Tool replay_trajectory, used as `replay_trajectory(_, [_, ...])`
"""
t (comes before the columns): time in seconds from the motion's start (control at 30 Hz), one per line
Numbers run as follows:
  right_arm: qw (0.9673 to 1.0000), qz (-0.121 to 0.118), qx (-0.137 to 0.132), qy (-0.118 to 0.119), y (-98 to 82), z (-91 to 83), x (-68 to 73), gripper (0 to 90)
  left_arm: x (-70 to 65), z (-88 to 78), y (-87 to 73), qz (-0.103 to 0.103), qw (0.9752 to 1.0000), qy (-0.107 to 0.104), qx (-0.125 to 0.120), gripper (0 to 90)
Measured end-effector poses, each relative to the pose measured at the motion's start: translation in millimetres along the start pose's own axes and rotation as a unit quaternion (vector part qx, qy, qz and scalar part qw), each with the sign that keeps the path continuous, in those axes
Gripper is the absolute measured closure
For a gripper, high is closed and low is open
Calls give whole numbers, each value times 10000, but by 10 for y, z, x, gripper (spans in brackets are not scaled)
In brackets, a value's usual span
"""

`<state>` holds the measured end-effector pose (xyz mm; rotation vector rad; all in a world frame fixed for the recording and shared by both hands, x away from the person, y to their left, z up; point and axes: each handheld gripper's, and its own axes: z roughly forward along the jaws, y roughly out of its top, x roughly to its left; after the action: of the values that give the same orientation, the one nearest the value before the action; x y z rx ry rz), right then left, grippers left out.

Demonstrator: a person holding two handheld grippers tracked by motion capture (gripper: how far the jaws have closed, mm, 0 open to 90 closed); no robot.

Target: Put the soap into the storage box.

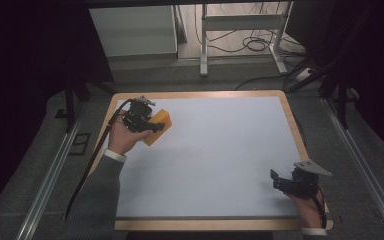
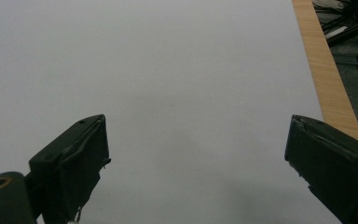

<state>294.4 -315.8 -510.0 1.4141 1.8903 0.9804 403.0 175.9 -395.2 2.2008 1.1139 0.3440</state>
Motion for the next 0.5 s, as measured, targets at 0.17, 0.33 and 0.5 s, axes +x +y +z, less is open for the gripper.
replay_trajectory(0.17, [10000,-4,-1,-11,0,-1,0,63,61,5,18,-52,10000,56,9,612])
replay_trajectory(0.33, [10000,4,-3,-12,1,-1,-2,63,135,24,30,-125,9999,106,-9,612])
replay_trajectory(0.5, [10000,10,0,-21,-1,-4,-12,63,217,71,41,-190,9998,51,100,612])
